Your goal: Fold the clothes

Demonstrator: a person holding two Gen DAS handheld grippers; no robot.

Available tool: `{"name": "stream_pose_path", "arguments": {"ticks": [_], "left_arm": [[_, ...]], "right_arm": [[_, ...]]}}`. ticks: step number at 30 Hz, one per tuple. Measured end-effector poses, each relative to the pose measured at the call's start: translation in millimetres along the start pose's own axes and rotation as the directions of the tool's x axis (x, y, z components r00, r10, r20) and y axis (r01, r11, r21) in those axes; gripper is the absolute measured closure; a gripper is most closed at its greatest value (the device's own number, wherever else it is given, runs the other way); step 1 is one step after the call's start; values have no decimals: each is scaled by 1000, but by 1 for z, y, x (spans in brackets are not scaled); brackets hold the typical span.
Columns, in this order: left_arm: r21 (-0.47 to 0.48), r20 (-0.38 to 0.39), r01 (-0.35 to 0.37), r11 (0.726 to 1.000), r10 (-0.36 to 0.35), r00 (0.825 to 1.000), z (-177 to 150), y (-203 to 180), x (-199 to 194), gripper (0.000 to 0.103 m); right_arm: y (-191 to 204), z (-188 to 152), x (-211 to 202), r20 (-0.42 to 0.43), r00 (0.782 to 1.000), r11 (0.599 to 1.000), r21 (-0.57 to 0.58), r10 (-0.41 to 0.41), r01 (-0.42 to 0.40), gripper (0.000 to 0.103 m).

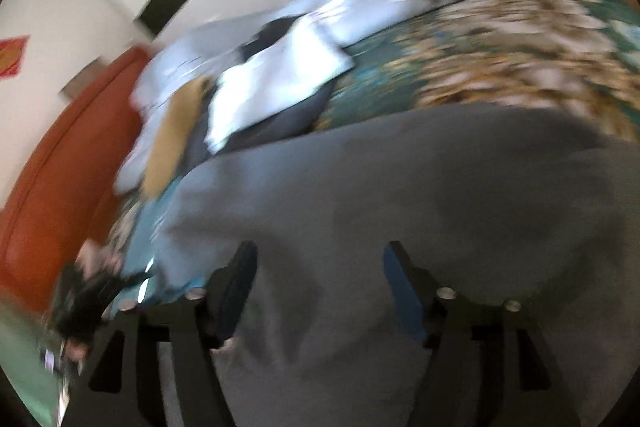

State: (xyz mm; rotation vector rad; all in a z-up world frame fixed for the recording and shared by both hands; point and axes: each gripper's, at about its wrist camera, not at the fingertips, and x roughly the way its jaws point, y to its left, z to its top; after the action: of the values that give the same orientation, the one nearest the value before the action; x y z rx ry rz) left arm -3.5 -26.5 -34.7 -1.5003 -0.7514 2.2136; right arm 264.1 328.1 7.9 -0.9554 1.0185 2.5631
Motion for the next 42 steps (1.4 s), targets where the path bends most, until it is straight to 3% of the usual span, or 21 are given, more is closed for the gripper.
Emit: {"name": "stream_pose_path", "arguments": {"ticks": [3,4,6,9,12,14,16,18,20,22,23,25,28,29,31,32,33,34,37,40,42], "left_arm": [[-22,20,17,1000,-17,1000,3,-4,7,51],[-25,26,3,1000,-2,1000,5,-6,9,59],[-29,36,-29,999,30,999,9,-11,13,87],[47,118,-35,998,29,993,10,-34,4,95],[223,177,42,974,-83,981,-5,-83,-17,95],[359,149,120,926,-184,972,-24,-121,-30,95],[501,54,266,824,-336,940,-56,-160,-44,95],[597,-43,343,725,-399,916,-83,-188,-46,95],[665,-129,365,652,-381,915,-111,-207,-36,95],[706,-182,335,624,-298,937,-133,-215,-11,95],[713,-185,298,634,-240,953,-140,-215,6,94],[702,-222,271,659,-158,962,-145,-209,31,94],[657,-274,286,697,-132,953,-143,-193,41,90],[641,-292,299,707,-136,947,-142,-188,42,82],[626,-324,352,696,-178,929,-140,-179,26,58],[642,-306,352,682,-193,932,-140,-173,14,44],[659,-285,349,666,-208,936,-140,-167,3,38],[676,-265,346,651,-223,938,-141,-160,-8,37],[739,-164,225,635,-154,974,-137,-134,-27,36],[752,-95,107,650,-53,994,-130,-104,-32,36],[730,-53,46,682,-10,999,-120,-82,-39,36]], "right_arm": [[3,-11,15,-42,999,1000,-2,8,-8,31],[4,-13,19,-53,999,1000,-5,5,-5,31],[6,-17,20,-56,998,1000,-13,6,-6,31],[1,-17,17,-49,998,999,23,39,-38,31],[-9,-14,17,-43,996,993,82,83,-80,31],[-14,-13,14,-34,995,989,110,98,-94,31],[-18,-12,10,-8,995,985,143,97,-95,31],[-22,-10,4,33,996,980,179,85,-90,31],[-32,-8,-5,89,994,970,233,56,-76,31],[-43,-8,-11,129,991,954,291,42,-78,31],[-44,-8,-12,132,990,951,300,41,-79,31],[-43,-8,-11,129,991,952,298,28,-66,31],[-39,-8,-7,110,994,961,275,7,-37,31],[-40,-7,-6,110,994,959,280,12,-42,31],[-42,-7,-6,112,994,957,285,19,-50,31],[-42,-7,-7,111,994,957,285,19,-51,31],[-42,-8,-7,109,994,959,281,17,-47,31],[-42,-9,-6,107,994,960,278,14,-43,31],[-42,-8,-6,106,994,960,275,12,-41,31],[-42,-8,-6,105,994,961,274,11,-40,31],[-42,-8,-6,105,994,961,275,13,-41,31]]}}
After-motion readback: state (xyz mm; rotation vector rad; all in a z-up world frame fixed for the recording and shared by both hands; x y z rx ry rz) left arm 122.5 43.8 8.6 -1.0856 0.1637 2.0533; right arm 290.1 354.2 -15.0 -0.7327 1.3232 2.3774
